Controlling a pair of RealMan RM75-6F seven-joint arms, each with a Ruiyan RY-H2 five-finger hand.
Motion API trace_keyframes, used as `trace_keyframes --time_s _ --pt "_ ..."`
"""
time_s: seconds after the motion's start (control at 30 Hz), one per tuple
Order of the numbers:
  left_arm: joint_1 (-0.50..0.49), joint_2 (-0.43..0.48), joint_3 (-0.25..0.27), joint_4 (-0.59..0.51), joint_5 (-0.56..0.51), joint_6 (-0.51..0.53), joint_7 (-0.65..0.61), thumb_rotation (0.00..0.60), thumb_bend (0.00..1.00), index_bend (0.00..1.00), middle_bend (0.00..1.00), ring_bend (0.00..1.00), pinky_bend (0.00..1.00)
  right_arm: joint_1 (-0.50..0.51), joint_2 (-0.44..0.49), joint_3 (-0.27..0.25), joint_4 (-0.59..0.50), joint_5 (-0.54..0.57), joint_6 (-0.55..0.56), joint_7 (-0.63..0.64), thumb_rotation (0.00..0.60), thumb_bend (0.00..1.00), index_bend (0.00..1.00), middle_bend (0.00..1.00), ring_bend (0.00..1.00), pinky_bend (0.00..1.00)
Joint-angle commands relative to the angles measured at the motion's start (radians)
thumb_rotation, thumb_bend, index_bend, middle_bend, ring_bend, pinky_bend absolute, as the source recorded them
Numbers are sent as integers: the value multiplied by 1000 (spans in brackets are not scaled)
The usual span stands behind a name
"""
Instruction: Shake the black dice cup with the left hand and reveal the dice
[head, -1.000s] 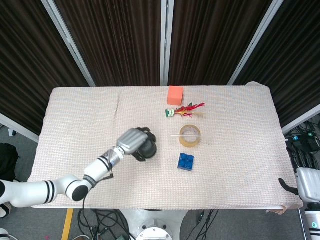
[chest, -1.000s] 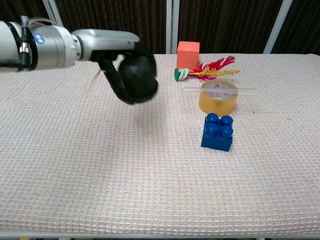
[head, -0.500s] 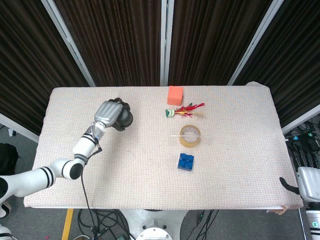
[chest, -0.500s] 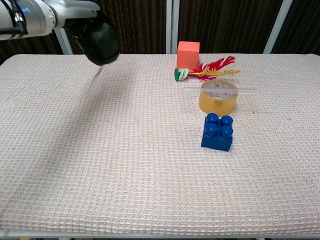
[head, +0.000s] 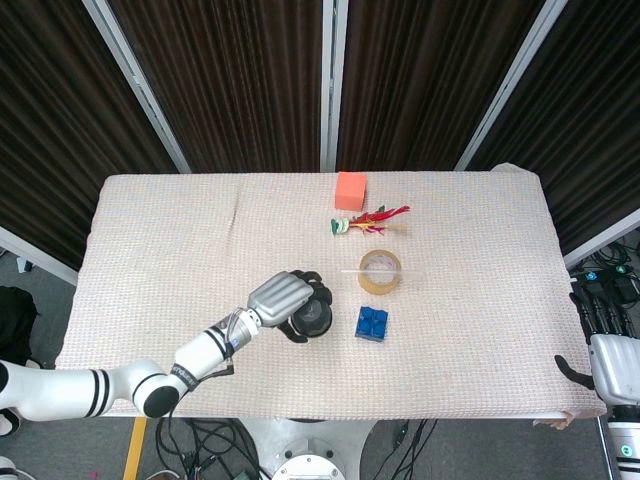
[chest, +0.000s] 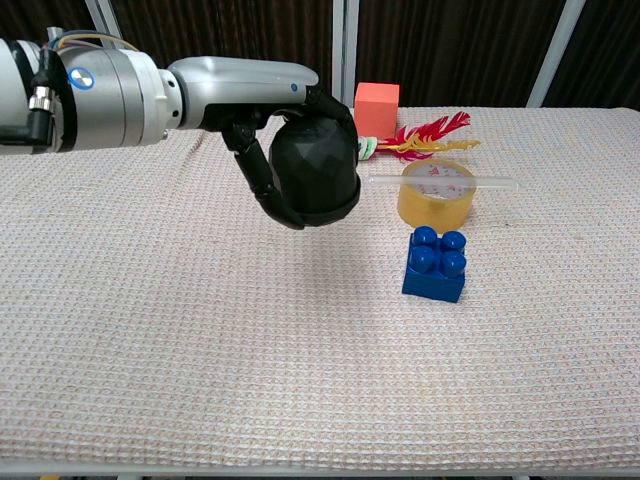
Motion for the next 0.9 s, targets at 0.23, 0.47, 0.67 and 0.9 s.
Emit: trace_keyframes --time_s 0.23,0.47,0.67,0.9 --pt "55 31 27 305 -161 54 29 600 228 408 454 172 238 9 -8 4 12 19 -24 5 600 134 0 0 0 0" --pt "87 -47 70 280 -102 97 41 600 227 408 454 173 240 7 -5 -5 1 -4 -13 -6 600 134 0 0 0 0" --pt "96 -79 70 250 -70 80 3 600 225 405 454 172 241 9 2 0 -1 12 -21 -5 600 134 0 0 0 0" --pt "100 -100 71 296 -67 60 -10 600 225 405 454 173 240 12 -7 -5 9 14 -34 -6 600 134 0 0 0 0"
